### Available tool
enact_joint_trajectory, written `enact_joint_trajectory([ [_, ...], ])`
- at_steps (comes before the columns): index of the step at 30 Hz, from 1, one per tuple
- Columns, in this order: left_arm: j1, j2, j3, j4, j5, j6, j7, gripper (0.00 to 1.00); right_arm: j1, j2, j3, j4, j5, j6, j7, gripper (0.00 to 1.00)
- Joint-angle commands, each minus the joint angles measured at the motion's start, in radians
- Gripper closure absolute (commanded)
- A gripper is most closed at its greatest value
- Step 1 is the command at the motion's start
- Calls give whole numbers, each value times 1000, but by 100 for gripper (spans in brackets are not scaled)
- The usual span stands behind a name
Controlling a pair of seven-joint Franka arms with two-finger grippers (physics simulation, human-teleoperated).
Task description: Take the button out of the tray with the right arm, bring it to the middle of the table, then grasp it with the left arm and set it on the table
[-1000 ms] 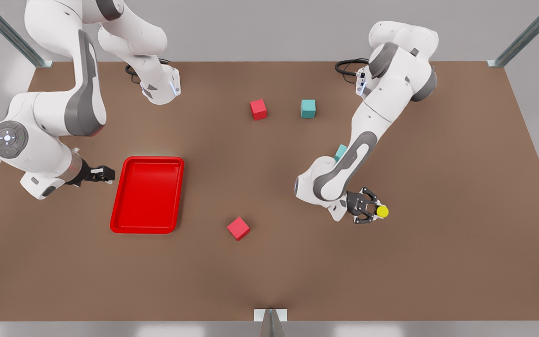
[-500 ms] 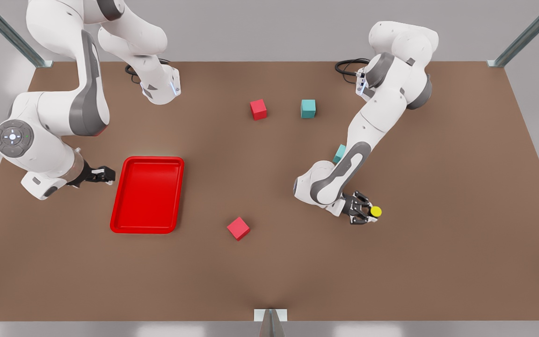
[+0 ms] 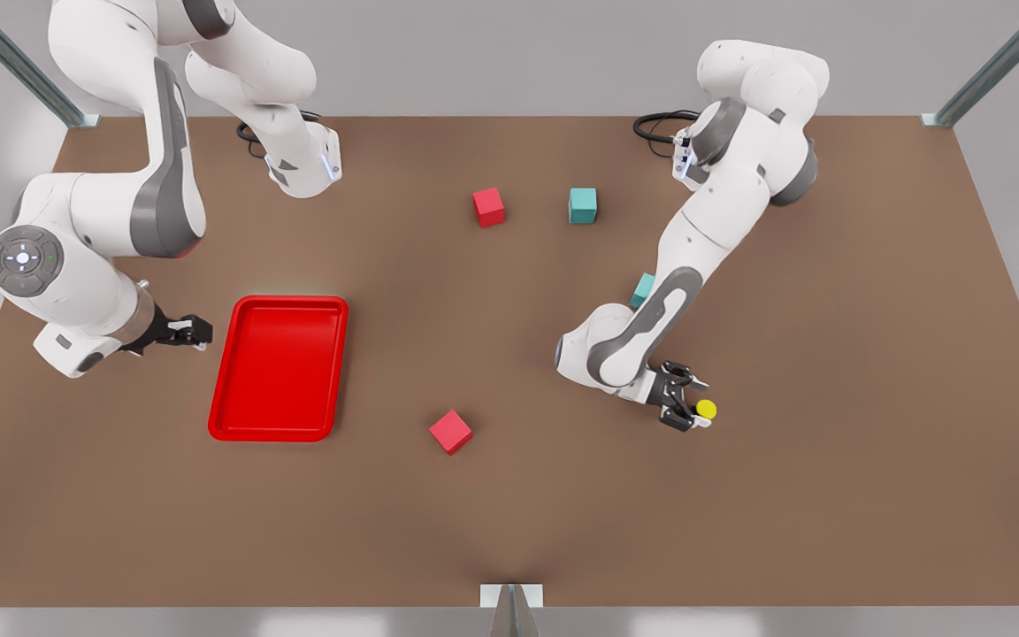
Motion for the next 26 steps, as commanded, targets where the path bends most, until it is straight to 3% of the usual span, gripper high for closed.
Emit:
enact_joint_trajectory([
  [1, -1, -15, 0, 0, -4, -44, -37, 0, -1, -1, 0, 1, 0, 0, 0, 0],
  [3, -3, -64, -19, 0, -13, -116, 223, 0, -4, -1, 0, 1, 0, 0, 0, 0],
  [6, -1, -139, -49, -4, -223, -150, 1061, 0, -9, -1, 0, 1, 0, 0, 0, 0],
  [8, 55, -275, -102, 3, -710, -72, 1931, 0, -9, -1, 0, 1, 0, 0, 0, 0],
  [11, 201, -288, -100, 325, -1242, -197, 2588, 0, -7, -1, 0, 1, 0, 0, 0, 0],
  [13, 289, -318, -103, 583, -1253, -394, 2816, 0, -7, -1, 0, 1, -1, 0, 0, 0],
  [16, 336, -484, -96, 583, -1211, -444, 3035, 0, -12, -1, -4, 2, -1, 0, -2, 0],
  [17, 284, -586, 2, 560, -1219, -434, 3168, 0, -10, -1, -3, 13, 0, 0, -2, 0],
  [18, 243, -765, 101, 349, -1253, -300, 3253, 0, -7, -1, -3, 19, 3, 0, -3, 0],
  [19, 217, -832, 161, 255, -1297, -227, 3255, 0, -4, 0, -3, 19, 2, 0, -3, 0],
  [21, 197, -887, 225, 125, -1343, -109, 3265, 0, -4, 0, -3, 19, 3, 0, -3, 0],
  [26, 195, -929, 225, 13, -1371, 7, 3275, 0, 4, 5, 2, 21, 15, 4, 9, 0],
])
